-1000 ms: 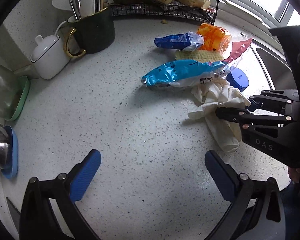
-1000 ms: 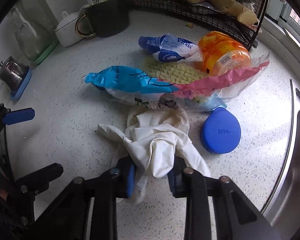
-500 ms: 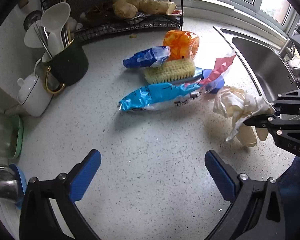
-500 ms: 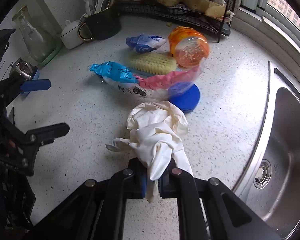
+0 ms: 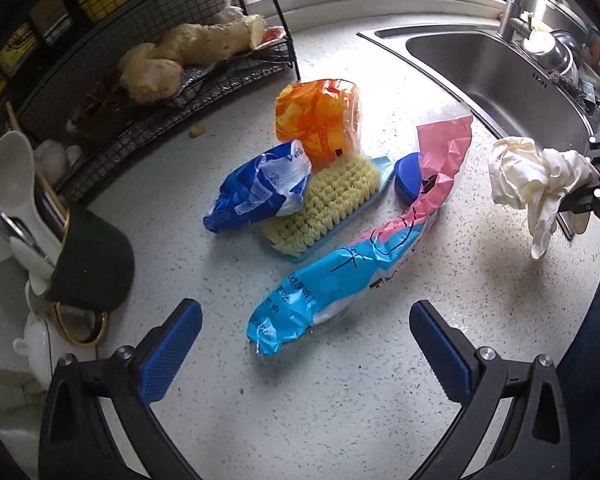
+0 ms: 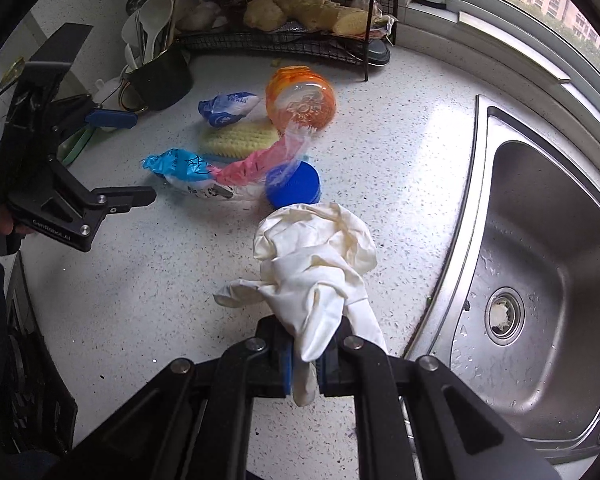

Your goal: Collect trash

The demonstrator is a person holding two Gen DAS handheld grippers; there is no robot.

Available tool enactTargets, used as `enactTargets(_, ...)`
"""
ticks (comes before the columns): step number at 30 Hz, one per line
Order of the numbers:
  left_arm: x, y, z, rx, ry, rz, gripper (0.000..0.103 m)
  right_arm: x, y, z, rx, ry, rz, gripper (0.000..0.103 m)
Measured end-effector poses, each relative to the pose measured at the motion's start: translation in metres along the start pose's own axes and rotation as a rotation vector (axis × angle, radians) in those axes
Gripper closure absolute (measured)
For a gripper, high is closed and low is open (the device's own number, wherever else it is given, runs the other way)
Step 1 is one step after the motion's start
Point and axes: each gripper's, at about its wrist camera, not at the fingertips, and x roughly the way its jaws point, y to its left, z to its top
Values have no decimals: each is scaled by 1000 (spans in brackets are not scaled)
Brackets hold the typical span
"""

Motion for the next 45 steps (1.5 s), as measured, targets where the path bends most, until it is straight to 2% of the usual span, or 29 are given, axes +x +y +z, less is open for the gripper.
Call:
enactTargets(4, 26, -1, 6, 47, 64, -13, 0, 2, -1, -2, 18, 5, -14, 95)
enactTargets(6, 32, -5, 7, 68, 63, -7, 0, 1, -3, -1, 29, 4, -24, 95)
enactTargets(9, 37, -7, 7, 56, 52, -43, 3, 2, -6, -1, 42, 1, -35, 95)
enactTargets(11, 43, -8, 6, 40, 67, -74, 28, 3, -6, -1, 51, 3, -38, 95)
enactTargets(13, 49, -12, 3, 36, 87, -81, 37, 4, -5, -1, 52, 6, -40, 95)
enactTargets(18, 44, -19, -2, 12, 71, -120, 57, 5, -2, 1, 39, 6, -42, 95)
enactTargets(20, 42, -24, -4, 2, 66, -124, 69, 5, -2, 2, 42, 3, -38, 95)
enactTargets(23, 37, -34, -8, -30, 62, -170, 79, 5, -2, 1, 40, -1, -33, 95)
enactTargets(32, 20, -71, -26, -147, 62, -168, 80, -8, -5, -7, 20, -35, -21, 95)
enactTargets(41, -23, -102, -33, -247, 27, -147, 80, -27, -9, -16, -41, -69, -28, 95)
enactTargets(45, -45, -116, -38, -284, 28, -100, 80, -35, -13, -23, -60, -82, -17, 95)
